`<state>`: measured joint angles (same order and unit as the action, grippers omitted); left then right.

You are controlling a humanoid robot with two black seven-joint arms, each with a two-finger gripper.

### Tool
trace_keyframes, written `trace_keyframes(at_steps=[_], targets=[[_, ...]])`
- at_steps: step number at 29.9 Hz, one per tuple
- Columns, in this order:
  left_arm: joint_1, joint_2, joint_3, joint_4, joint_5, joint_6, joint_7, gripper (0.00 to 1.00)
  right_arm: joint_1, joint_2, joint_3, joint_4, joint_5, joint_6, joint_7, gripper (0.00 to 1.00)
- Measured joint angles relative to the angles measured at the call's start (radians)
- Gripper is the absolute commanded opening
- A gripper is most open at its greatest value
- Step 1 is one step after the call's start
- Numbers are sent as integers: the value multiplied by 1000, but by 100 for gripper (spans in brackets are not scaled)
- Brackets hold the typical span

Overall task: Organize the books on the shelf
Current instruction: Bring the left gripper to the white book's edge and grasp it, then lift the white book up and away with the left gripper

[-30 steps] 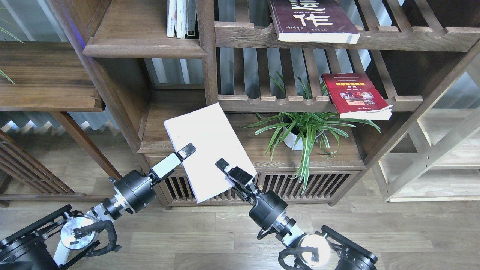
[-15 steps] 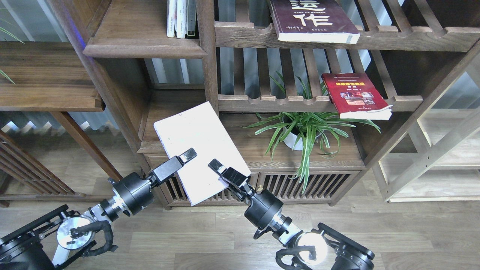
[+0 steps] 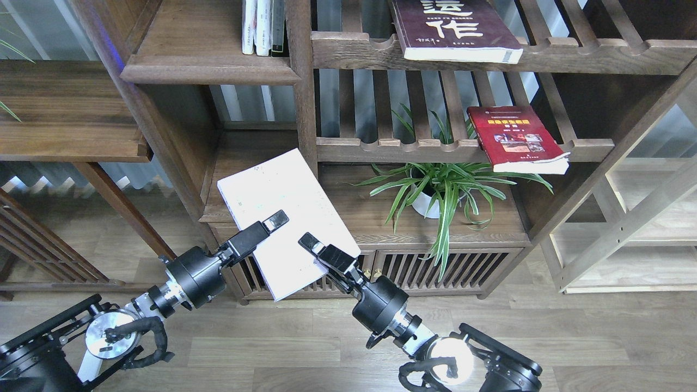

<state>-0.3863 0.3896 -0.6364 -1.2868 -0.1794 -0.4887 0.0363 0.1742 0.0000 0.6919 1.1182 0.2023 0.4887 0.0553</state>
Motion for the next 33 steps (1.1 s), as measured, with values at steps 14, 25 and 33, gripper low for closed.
trace_keyframes(at_steps=[14, 25, 33], targets=[[-17, -4, 4, 11, -1, 0, -2, 15, 4, 0, -1, 0, 0, 0, 0, 4], [-19, -18, 1, 12, -8, 0, -5, 3, 5, 0, 0, 1, 1, 0, 4, 13], [-19, -17, 0, 12, -8, 0, -5, 5, 18, 0, 0, 3, 1, 0, 4, 73]])
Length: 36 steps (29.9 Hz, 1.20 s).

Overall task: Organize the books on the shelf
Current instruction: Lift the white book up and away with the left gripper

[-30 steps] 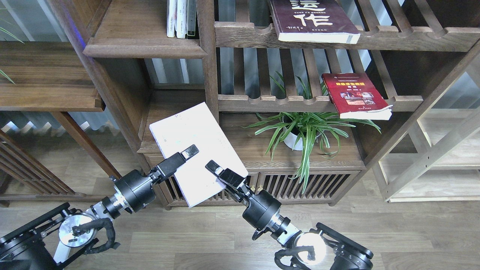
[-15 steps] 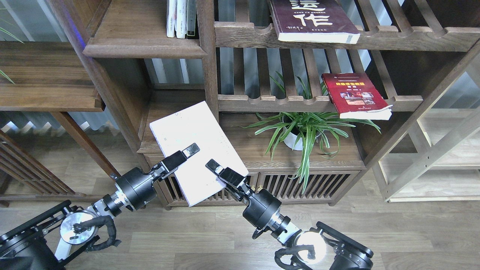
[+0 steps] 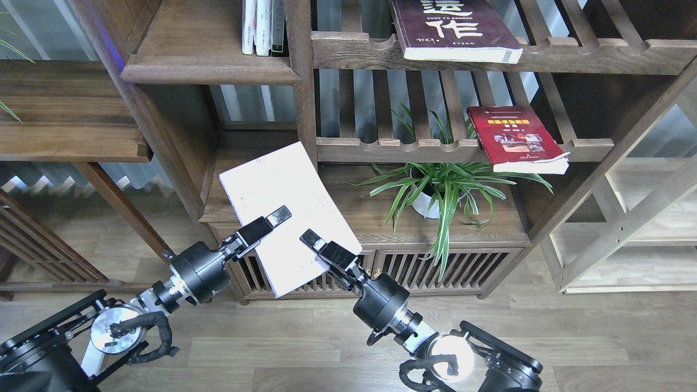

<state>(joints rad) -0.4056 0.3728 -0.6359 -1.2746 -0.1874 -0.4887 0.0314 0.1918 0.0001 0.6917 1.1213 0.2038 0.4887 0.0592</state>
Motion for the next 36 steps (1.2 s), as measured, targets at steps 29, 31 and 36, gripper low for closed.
trace_keyframes(at_steps=[29, 31, 36], targets=[[-11, 170, -115, -106, 26, 0, 4, 4, 41, 0, 226, -103, -6, 0, -3, 99], [-11, 199, -131, -132, 53, 0, 5, 4, 41, 0, 233, -118, -6, 0, -3, 99], [-3, 252, -208, -212, 152, 0, 5, 2, 41, 0, 235, -146, -23, 0, -3, 99]])
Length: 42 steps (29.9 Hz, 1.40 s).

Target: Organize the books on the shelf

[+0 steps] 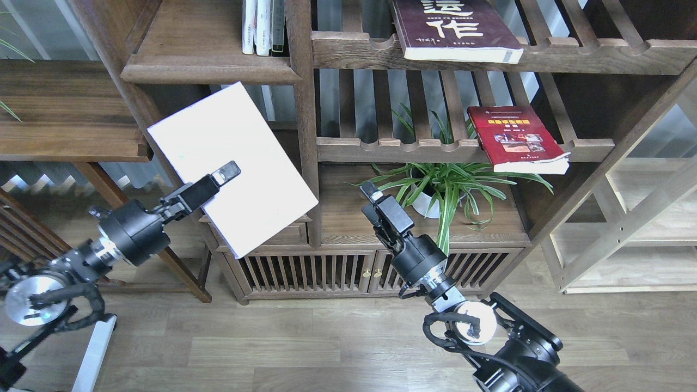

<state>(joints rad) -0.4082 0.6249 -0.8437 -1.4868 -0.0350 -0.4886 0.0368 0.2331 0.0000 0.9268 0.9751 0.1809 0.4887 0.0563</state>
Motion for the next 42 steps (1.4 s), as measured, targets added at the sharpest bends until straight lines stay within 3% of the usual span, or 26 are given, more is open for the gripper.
trace_keyframes(at_steps=[14, 27, 39, 42], targets=[[26, 70, -341, -85, 177, 0, 26, 0, 1, 0, -2, -44, -185, 0, -1, 99], [33, -5, -611, -87, 289, 0, 27, 0, -3, 0, -6, -47, -201, 0, -1, 99], [-15, -47, -652, -86, 444, 4, 26, 0, -5, 0, -21, -47, -202, 0, -1, 99], [-40, -66, -643, -82, 488, 95, 26, 0, -1, 0, -23, -47, -202, 0, -1, 99]])
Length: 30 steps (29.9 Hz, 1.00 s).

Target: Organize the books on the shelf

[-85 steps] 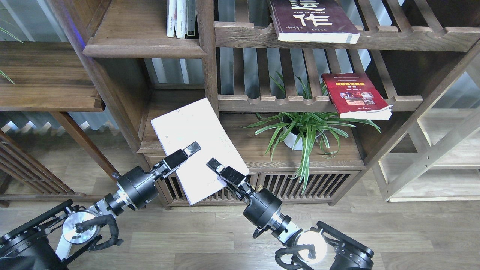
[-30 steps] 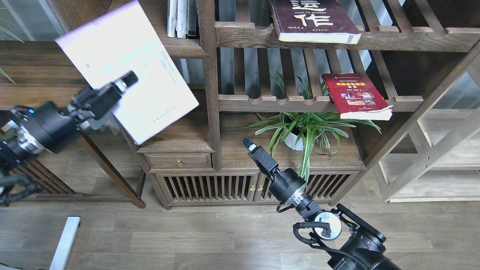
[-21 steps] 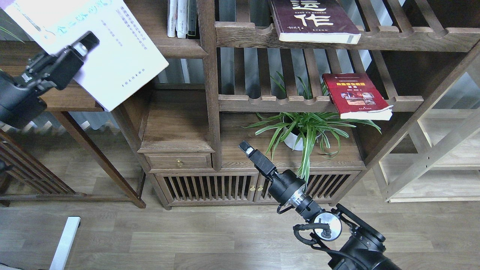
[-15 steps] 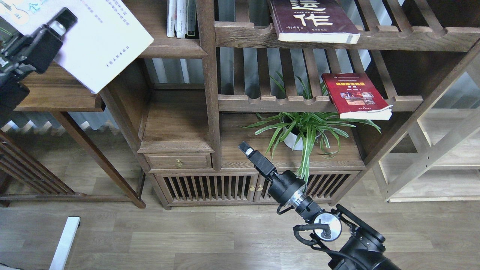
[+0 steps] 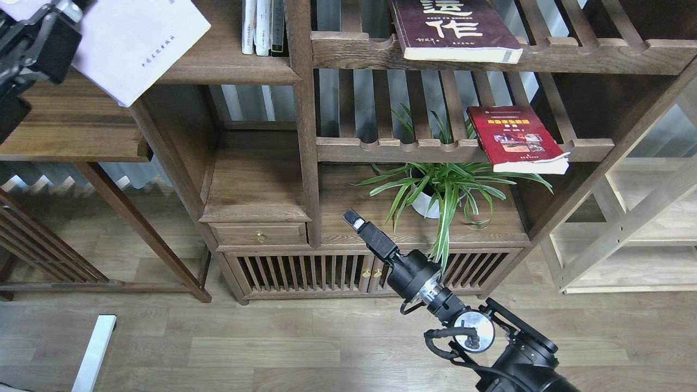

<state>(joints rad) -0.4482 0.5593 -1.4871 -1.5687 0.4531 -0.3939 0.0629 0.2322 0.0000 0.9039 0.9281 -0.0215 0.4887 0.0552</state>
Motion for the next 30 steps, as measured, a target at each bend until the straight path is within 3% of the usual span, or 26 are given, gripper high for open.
trace_keyframes(at_steps=[4, 11, 21, 30], targets=[[-49, -26, 9, 15, 40, 159, 0, 0, 1, 0, -3, 3, 0, 0, 0, 99], [-142, -30, 93, 36, 64, 307, 0, 0, -11, 0, -5, 6, 0, 0, 0, 99], [-255, -101, 261, 52, 186, 585, -1, 0, -17, 0, 3, 7, 0, 0, 0, 99], [-408, -177, 356, 199, 247, 682, -14, 0, -30, -10, 12, 8, 2, 0, 0, 99]])
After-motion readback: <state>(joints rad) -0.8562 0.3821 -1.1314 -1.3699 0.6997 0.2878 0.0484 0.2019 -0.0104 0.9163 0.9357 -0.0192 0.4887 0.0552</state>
